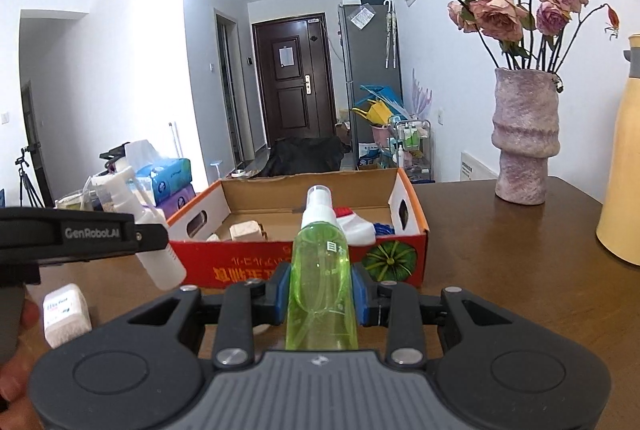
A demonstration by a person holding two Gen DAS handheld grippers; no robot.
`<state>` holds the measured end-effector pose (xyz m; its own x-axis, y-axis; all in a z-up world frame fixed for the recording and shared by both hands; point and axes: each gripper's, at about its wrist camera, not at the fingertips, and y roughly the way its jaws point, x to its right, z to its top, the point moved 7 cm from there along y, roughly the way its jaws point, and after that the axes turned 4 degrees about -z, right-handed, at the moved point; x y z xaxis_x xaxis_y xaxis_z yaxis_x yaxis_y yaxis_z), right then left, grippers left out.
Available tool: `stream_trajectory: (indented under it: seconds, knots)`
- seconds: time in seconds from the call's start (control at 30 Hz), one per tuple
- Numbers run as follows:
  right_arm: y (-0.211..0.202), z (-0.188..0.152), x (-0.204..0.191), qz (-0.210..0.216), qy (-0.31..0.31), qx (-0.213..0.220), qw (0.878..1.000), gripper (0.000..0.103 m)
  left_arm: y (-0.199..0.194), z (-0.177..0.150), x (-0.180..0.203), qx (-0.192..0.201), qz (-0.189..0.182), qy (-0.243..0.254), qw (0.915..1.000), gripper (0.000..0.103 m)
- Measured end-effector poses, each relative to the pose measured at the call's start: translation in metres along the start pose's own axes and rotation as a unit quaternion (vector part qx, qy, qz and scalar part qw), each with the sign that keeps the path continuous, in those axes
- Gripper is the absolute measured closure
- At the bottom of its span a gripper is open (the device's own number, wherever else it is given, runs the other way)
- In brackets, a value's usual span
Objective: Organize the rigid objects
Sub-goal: 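Carry the white and green spray bottles with both tools into the box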
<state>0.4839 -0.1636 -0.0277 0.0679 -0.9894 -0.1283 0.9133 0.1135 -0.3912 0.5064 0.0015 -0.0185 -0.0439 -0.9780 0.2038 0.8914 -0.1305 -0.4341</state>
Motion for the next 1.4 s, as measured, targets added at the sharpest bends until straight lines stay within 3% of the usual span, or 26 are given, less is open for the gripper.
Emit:
stream_trajectory:
  seconds: [0.53, 1.4]
  knots:
    - [0.050, 0.025, -0.012, 0.009, 0.003, 0.006, 1.000, 0.073, 0.044, 0.031, -0.010, 0.014, 0.002, -0.024, 0.9996, 0.074]
    - [0.133, 0.058, -0.023, 0.010, -0.001, 0.008, 1.000, 0.073, 0.125, 0.068, -0.023, 0.013, 0.014, -0.018, 0.9997, 0.074]
